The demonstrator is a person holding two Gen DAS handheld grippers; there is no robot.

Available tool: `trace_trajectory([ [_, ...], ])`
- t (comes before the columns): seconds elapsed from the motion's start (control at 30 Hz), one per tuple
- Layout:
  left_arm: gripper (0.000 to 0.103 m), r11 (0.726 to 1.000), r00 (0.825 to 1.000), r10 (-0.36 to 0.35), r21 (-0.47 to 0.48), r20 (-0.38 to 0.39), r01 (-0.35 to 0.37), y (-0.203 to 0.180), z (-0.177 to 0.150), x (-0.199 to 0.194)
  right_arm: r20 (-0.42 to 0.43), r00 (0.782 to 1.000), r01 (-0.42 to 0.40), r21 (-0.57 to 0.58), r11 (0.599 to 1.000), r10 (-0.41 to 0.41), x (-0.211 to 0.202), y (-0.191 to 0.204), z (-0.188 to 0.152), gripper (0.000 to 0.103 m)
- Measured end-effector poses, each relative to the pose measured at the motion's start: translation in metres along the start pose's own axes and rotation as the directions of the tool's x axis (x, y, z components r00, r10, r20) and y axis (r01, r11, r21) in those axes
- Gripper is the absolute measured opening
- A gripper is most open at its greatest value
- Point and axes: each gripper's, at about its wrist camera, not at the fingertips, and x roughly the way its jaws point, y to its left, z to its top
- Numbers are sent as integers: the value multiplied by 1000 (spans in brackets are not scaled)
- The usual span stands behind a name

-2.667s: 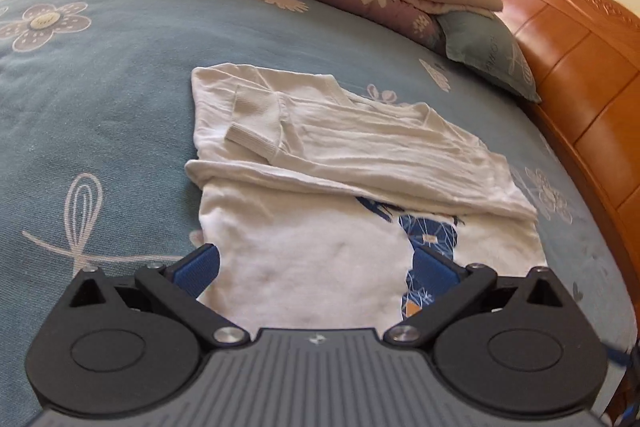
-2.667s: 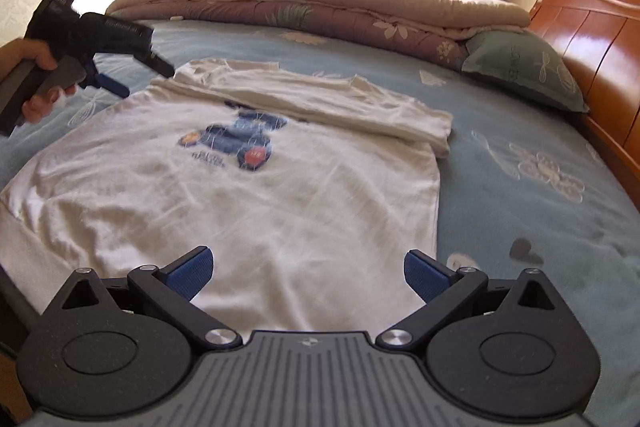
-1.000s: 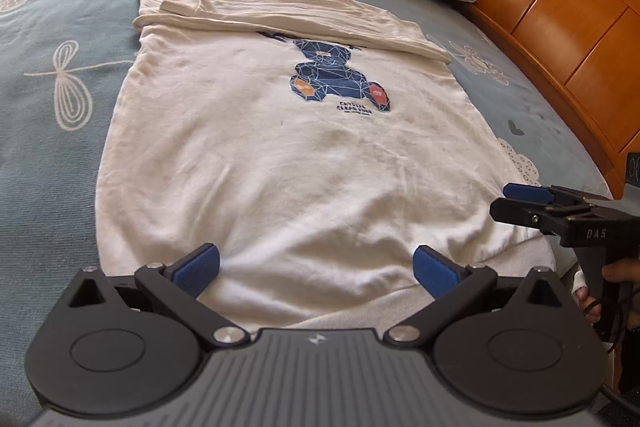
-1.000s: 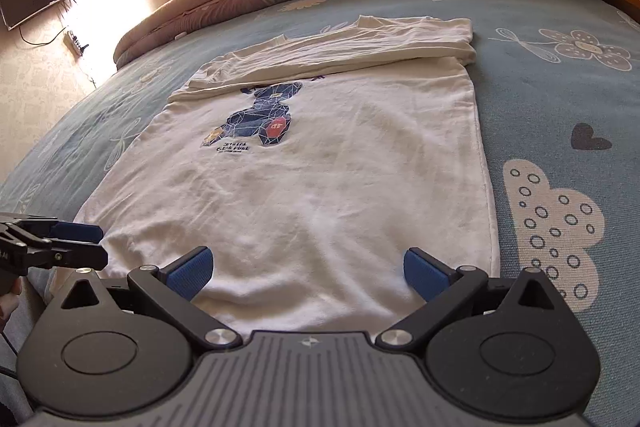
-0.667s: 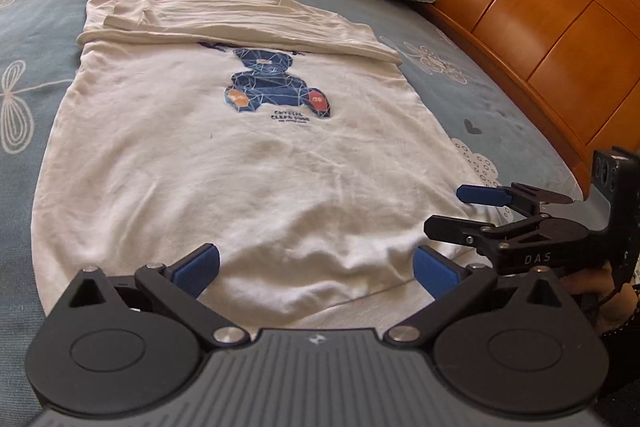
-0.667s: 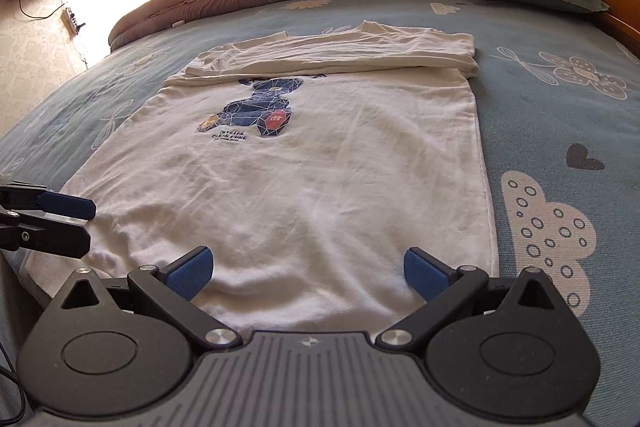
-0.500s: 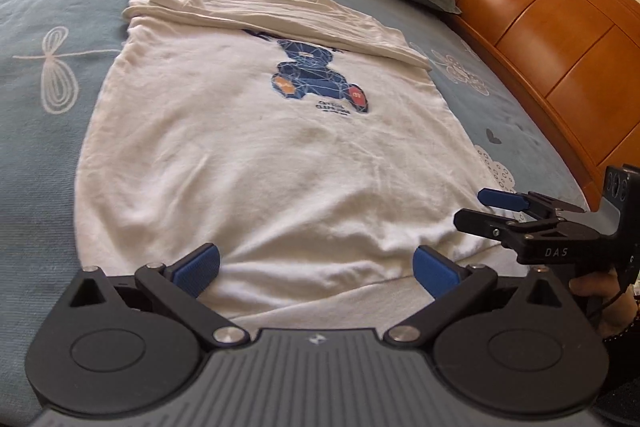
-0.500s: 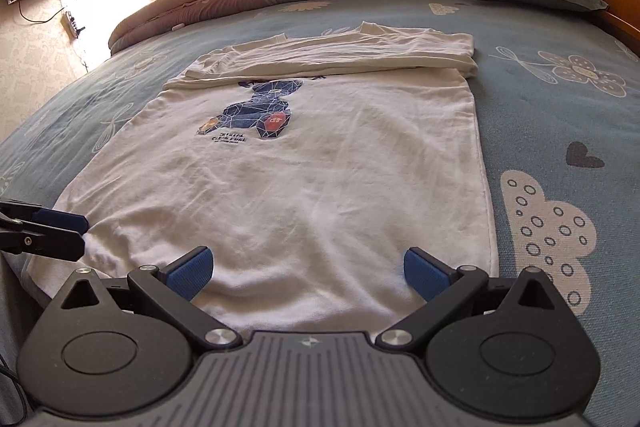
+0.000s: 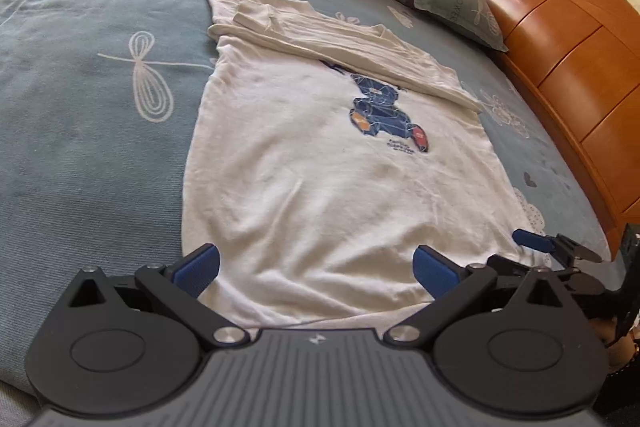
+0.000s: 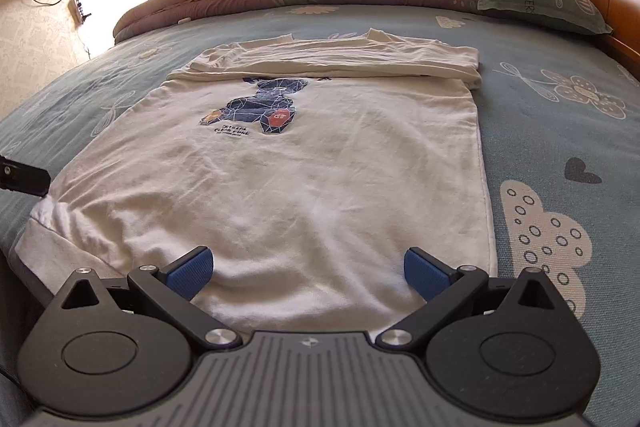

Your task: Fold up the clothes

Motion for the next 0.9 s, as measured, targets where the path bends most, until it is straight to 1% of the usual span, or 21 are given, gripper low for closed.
trace_trajectory([
  [0.07,102,999,1000,-24,33,-5,25,-11,1,8,-25,999,44,-77,996,-46,3,11,0,103],
  [0.13,102,997,999,-35,72,-21,36,-26,1,20,-26,997,65,-90,994,-68,2,14,-1,103],
  [0.2,102,992,999,-13,128,-39,18,-39,-1,33,-36,997,68,-74,995,-71,0,12,0,103],
  [0.27,102,985,996,58,165,-63,-47,-43,-6,45,-39,996,79,-63,995,-82,-4,10,1,103],
  [0.33,102,973,995,85,220,-52,-71,-45,-11,45,-33,996,82,-54,995,-84,-9,10,1,103],
  [0.4,102,964,993,108,249,-53,-92,-45,-15,43,-29,996,77,-49,996,-79,-11,11,1,103],
  [0.47,102,962,990,129,251,-57,-111,-40,-16,39,-31,997,67,-54,996,-69,-10,13,2,103],
  [0.6,102,966,988,141,228,-68,-122,-32,-12,31,-51,997,47,-64,997,-51,-6,16,-2,103],
  [0.63,102,967,989,134,227,-66,-116,-32,-10,29,-52,998,41,-55,998,-44,-9,14,-2,103],
  [0.73,102,967,990,125,230,-62,-108,-37,-4,32,-51,998,20,-24,999,-22,-16,9,-3,103],
  [0.8,102,967,991,120,232,-60,-104,-41,0,36,-39,999,-7,-5,1000,7,-23,8,-4,103],
  [0.83,102,968,989,128,224,-72,-109,-41,0,40,-41,999,-18,0,1000,18,-24,8,-5,103],
  [0.9,102,970,985,146,210,-91,-124,-40,-2,47,-69,998,-13,8,1000,14,-23,6,-11,103],
])
